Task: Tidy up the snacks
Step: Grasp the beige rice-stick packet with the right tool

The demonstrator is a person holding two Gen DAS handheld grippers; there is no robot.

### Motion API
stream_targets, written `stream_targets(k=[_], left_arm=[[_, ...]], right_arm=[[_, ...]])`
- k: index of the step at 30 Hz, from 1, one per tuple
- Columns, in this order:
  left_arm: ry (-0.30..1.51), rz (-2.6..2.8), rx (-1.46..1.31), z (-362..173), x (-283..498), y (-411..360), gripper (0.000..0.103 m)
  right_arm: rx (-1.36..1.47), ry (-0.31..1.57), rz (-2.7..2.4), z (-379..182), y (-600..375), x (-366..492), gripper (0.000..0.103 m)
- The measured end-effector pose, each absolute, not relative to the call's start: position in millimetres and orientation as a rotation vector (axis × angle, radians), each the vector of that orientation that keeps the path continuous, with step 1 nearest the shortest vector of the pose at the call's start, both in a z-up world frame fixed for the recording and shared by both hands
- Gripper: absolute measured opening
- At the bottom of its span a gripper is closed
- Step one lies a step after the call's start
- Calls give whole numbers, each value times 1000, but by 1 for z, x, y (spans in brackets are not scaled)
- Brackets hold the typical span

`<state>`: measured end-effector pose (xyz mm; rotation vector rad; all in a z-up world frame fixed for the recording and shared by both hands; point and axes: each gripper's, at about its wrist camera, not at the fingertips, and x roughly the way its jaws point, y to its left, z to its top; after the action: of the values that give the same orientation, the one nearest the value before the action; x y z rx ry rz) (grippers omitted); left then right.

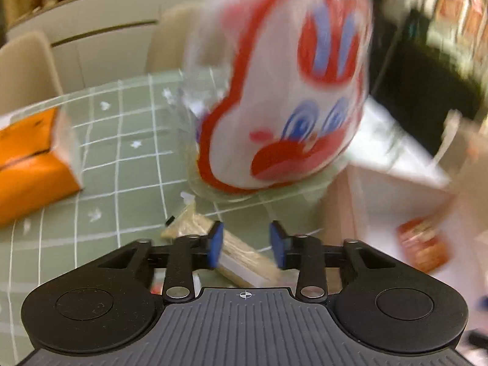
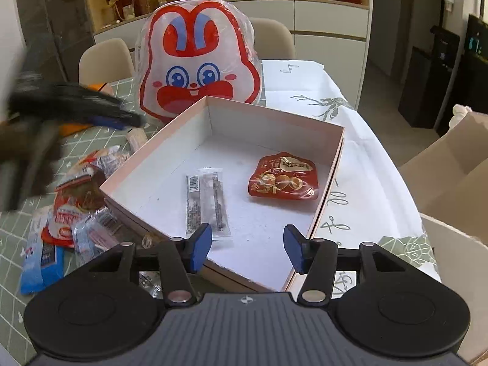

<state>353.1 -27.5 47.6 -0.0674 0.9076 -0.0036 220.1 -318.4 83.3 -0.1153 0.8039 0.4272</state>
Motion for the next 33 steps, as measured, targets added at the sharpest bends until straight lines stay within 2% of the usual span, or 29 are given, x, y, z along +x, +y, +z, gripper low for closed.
stream_targets(k=[6,10,15,19,24,29,33], left_arm=[[887,-149,142,46,320,-42,22],[918,-236,164,39,275,-47,22],[903,-285,193,34,220,-53,20],[938,-300,75,39,200,-37,20],[882,-219,-191,53,172,-11,21],[827,-142,-380,70,128,14,21],[845,-115,-460,66,92,32,21]], right_arm=[[-178,769,415,81,-318,223,52],[-220,772,378,78,-319,229,52],[-136,731,437,92,-317,204,54],[-102,706,573,110,-289,185,56],[-234,715,678,125,-203,226,63],[-313,881,674,94,-106,318,63],[-388,980,560,58,-61,358,61]])
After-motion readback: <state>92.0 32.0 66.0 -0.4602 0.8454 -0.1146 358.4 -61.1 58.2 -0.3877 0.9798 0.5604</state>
